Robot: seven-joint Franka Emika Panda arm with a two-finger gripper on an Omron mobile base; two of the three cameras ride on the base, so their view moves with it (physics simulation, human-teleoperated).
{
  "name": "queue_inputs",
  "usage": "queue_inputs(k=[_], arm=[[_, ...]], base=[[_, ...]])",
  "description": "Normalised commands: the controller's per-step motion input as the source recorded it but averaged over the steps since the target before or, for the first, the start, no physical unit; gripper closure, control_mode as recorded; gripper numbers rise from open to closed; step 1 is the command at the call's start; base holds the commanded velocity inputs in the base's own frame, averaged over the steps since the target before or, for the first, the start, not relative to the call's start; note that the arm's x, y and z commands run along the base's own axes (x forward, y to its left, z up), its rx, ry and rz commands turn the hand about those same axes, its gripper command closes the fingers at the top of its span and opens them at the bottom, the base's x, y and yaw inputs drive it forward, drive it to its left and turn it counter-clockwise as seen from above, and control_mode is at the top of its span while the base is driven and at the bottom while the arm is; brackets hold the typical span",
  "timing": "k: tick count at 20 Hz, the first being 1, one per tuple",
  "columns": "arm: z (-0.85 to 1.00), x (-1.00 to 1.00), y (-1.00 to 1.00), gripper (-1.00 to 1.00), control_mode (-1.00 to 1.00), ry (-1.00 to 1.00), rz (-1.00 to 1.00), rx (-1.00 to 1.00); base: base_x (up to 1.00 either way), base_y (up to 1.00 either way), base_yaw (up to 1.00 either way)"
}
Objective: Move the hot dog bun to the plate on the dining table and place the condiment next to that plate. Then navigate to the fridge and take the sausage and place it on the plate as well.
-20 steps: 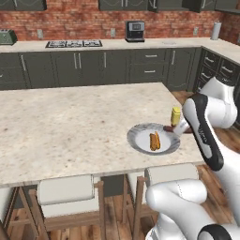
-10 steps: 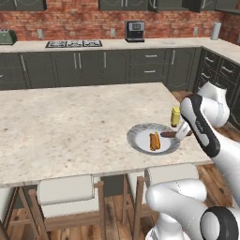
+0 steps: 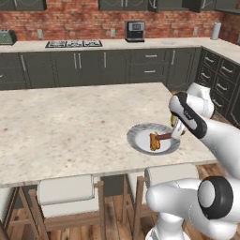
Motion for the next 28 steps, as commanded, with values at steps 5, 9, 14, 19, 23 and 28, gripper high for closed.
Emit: queue_inputs(k=[5, 9, 14, 19, 23, 28], arm=[[-0.35, 0.36, -0.04, 1.0, -1.0, 0.0, 0.1, 0.0], [-0.34, 0.31, -0.16, 1.0, -1.0, 0.0, 0.08, 0.0], [-0.21, 0.33, -0.09, 1.0, -1.0, 0.0, 0.05, 0.0], [-0.1, 0.31, 0.0, 1.0, -1.0, 0.0, 0.05, 0.0], [-0.14, 0.22, 0.0, 1.0, -1.0, 0.0, 0.04, 0.0], [-0.17, 0.19, 0.0, 1.0, -1.0, 0.0, 0.05, 0.0]], base=[[0.0, 0.0, 0.0], [0.0, 0.0, 0.0], [0.0, 0.0, 0.0], [0.0, 0.0, 0.0], [0.0, 0.0, 0.0], [0.0, 0.0, 0.0]])
